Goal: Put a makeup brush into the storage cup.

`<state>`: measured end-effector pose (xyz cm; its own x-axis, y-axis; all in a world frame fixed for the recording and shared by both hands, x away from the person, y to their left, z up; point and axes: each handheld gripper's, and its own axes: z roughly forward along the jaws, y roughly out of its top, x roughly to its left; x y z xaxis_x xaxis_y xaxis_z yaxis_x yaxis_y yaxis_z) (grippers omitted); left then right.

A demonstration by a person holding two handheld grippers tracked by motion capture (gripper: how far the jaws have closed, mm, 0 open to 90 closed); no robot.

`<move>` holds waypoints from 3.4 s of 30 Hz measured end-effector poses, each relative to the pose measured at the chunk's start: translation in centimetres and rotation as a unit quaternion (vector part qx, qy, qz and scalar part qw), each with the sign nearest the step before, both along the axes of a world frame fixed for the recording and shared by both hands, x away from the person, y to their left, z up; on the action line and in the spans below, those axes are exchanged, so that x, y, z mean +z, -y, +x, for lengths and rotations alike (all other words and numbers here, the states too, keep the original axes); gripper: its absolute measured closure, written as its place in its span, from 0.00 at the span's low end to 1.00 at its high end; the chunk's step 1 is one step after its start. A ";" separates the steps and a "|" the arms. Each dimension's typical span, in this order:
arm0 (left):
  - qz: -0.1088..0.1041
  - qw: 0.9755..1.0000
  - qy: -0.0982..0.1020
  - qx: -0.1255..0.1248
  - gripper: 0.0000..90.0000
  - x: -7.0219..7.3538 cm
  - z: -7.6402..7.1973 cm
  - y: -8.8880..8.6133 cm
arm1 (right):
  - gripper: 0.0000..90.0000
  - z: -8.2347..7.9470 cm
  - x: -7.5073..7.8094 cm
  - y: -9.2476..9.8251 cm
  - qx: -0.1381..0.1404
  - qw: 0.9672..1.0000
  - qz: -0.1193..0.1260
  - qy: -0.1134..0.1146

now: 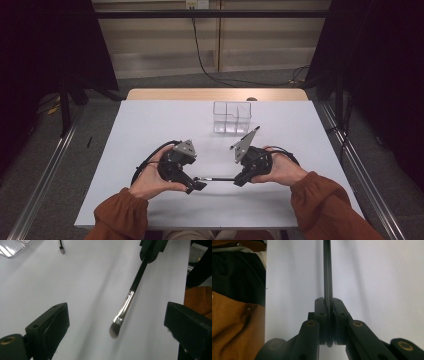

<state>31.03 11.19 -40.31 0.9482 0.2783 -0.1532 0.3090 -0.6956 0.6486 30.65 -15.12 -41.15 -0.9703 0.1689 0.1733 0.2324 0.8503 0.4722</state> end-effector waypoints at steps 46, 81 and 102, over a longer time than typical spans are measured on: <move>-0.086 0.988 0.043 0.124 0.05 -1.5 -3.3 -5.2 | 0.93 -2.7 -3.3 5.0 -0.186 0.961 0.201 0.035; -0.177 0.972 0.094 0.121 0.04 -1.2 -3.9 -3.9 | 0.93 -3.6 -2.6 4.8 -0.186 0.925 0.321 0.087; -0.225 0.963 0.093 0.115 0.04 -0.8 -3.1 -0.7 | 0.93 -3.6 -2.6 4.5 -0.182 0.924 0.326 0.086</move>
